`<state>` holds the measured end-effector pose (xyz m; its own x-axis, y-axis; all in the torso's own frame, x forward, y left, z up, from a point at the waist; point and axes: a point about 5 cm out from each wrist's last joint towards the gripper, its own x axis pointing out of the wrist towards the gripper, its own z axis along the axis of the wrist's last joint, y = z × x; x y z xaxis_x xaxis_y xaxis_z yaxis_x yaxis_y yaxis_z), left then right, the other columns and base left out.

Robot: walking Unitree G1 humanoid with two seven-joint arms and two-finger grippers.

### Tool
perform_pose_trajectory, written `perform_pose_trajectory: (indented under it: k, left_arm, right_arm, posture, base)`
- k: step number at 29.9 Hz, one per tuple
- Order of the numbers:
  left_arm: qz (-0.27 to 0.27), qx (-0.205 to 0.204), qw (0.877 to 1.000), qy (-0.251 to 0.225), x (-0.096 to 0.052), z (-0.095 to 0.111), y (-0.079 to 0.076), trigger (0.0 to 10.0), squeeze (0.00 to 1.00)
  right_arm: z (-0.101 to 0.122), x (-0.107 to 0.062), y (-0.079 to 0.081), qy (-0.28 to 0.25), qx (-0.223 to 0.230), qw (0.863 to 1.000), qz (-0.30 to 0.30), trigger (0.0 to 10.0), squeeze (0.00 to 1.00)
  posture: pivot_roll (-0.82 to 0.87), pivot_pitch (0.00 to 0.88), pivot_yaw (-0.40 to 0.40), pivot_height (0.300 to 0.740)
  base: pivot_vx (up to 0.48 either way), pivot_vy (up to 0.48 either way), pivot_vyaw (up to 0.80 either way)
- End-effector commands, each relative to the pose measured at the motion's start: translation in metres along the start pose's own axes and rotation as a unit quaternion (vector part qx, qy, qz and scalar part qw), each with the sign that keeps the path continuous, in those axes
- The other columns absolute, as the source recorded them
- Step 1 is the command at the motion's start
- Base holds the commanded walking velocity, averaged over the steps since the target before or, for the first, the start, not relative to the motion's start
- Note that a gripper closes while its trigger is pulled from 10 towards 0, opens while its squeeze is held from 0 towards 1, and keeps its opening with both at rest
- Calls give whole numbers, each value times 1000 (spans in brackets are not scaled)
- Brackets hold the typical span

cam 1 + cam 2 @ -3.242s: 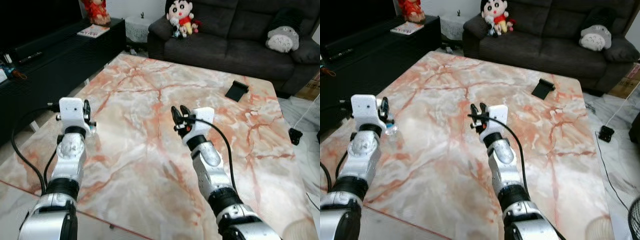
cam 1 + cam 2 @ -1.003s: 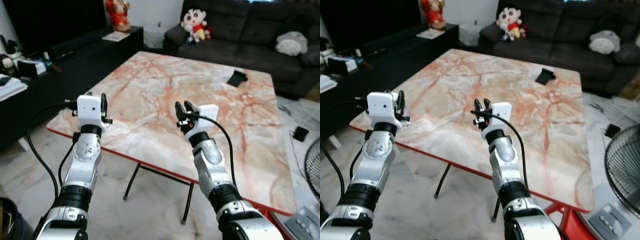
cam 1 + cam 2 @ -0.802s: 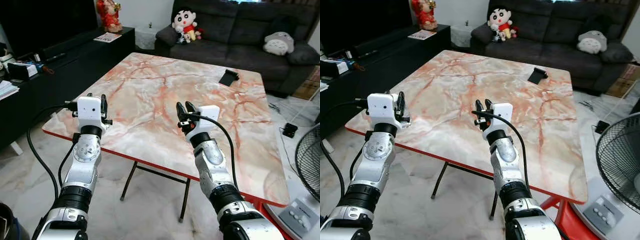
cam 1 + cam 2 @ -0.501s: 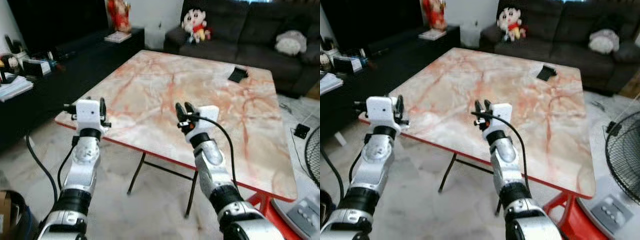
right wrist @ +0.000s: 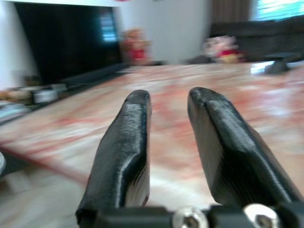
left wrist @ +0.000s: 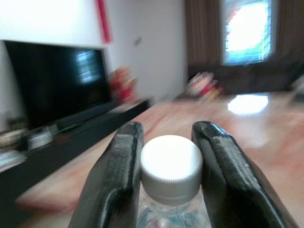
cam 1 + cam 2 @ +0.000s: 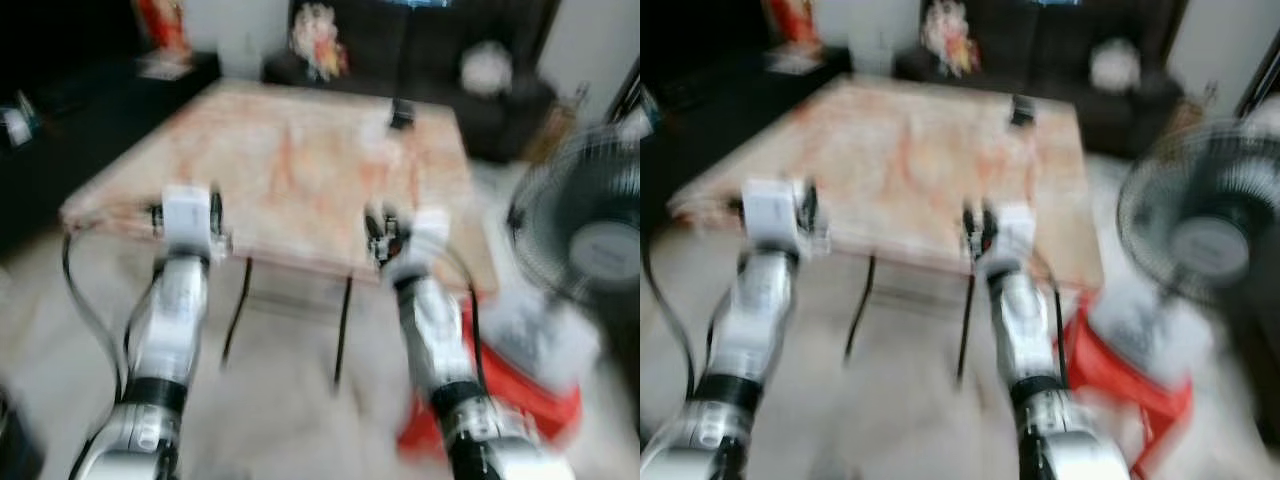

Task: Picking trash to rubbish bin

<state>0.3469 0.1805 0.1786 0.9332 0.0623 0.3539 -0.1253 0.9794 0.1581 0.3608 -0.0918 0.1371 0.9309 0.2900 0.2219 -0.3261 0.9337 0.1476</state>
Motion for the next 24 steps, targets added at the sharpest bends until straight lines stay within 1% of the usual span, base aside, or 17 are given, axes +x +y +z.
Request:
perform_pose_trajectory:
  k: [1,8,9,12,14,16,17,19,20,21,22,24]
  left_arm:
    - [2,-3,1000,1,1,1,0,10000,0]
    - [3,-1,1000,5,0,-1,1,10000,0]
    - [5,-1,1000,8,-1,-2,1,10000,0]
    - [-2,1,1000,31,-4,-11,2,10000,0]
    - [-12,-6,998,55,-11,-22,2,10000,0]
    - [-18,-7,996,92,-19,-39,4,10000,0]
    - [-18,-17,989,147,-33,-62,8,10000,0]
    - [-14,-19,983,182,-43,-76,12,10000,0]
    - [-13,-16,981,191,-46,-80,13,10000,0]
    - [-13,-11,977,211,-54,-89,16,10000,0]
    - [-11,-6,971,240,-67,-101,19,10000,0]
    - [-6,2,962,274,-82,-114,23,10000,0]
  right_arm:
    - [-3,-2,2,6,5,1000,1,10000,0]
    - [-5,-3,1,9,6,1000,1,10000,0]
    - [-6,-3,1,12,6,1000,1,10000,0]
    - [-9,-5,-1,20,6,1000,0,10000,0]
    - [-14,-8,-3,32,6,999,-3,10000,0]
    - [-23,-13,-7,52,4,999,-9,10000,0]
    - [-35,-22,-12,83,6,996,-21,10000,0]
    - [-45,-29,-16,107,9,994,-31,10000,0]
    - [-48,-32,-18,116,10,993,-34,10000,0]
    - [-57,-40,-21,141,9,989,-42,10000,0]
    - [-70,-52,-27,176,13,983,-56,10000,0]
    - [-86,-70,-33,220,20,972,-74,10000,0]
  posture:
    - [-11,0,-37,740]
    - [-11,0,-37,740]
    - [-11,0,-37,740]
    - [-15,0,-43,740]
    - [-15,0,-43,740]
    - [-20,0,-45,740]
    - [-21,0,-46,740]
    - [-21,0,-46,740]
    - [-24,0,-48,740]
    - [-29,0,-50,740]
    - [-30,0,-53,740]
    - [-30,0,-57,740]
  base:
    - [-277,0,0]
    - [-272,0,0]
    - [0,0,0]
    - [0,0,0]
    - [0,0,0]
    - [0,0,0]
    - [0,0,0]
    - [0,0,0]
    - [0,0,0]
    - [0,0,0]
    - [0,0,0]
    - [0,0,0]
